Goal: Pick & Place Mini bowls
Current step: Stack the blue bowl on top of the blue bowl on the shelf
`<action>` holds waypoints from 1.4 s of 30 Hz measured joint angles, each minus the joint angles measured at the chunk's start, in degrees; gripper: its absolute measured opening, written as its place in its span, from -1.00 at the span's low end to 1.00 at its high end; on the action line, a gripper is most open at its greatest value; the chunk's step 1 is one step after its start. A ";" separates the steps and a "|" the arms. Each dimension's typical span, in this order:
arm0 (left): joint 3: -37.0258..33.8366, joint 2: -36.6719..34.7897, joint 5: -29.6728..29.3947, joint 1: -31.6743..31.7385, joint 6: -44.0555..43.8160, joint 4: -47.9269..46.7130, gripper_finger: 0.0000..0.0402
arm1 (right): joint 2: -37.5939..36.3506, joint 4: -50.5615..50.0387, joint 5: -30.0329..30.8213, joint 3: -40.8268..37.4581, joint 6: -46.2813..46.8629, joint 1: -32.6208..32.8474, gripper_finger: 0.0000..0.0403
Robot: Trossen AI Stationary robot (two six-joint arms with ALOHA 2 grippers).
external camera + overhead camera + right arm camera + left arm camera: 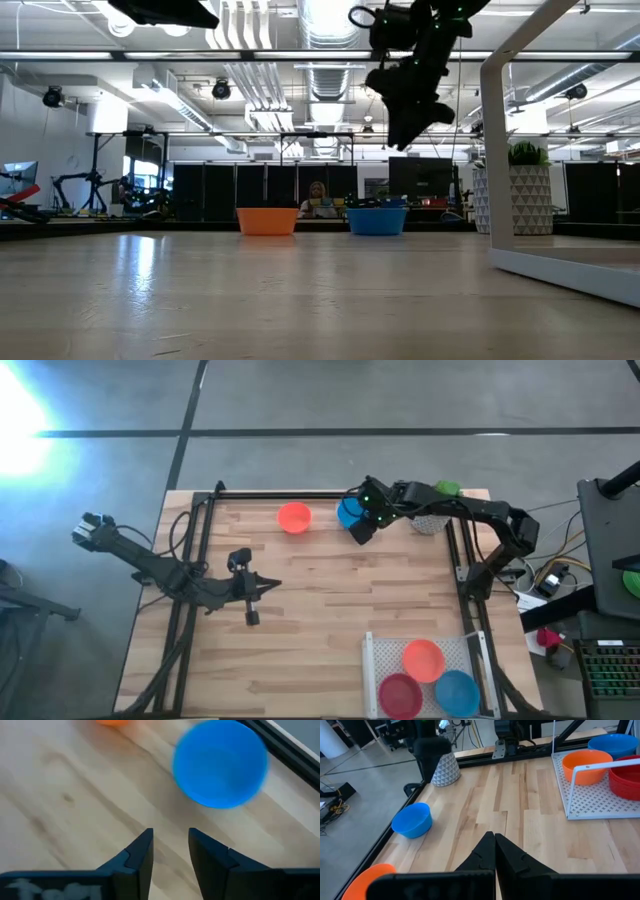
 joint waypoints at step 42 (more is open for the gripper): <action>0.00 0.02 0.02 0.00 -0.09 -1.81 -1.00 | 25.42 9.27 19.11 11.20 4.24 4.79 -0.38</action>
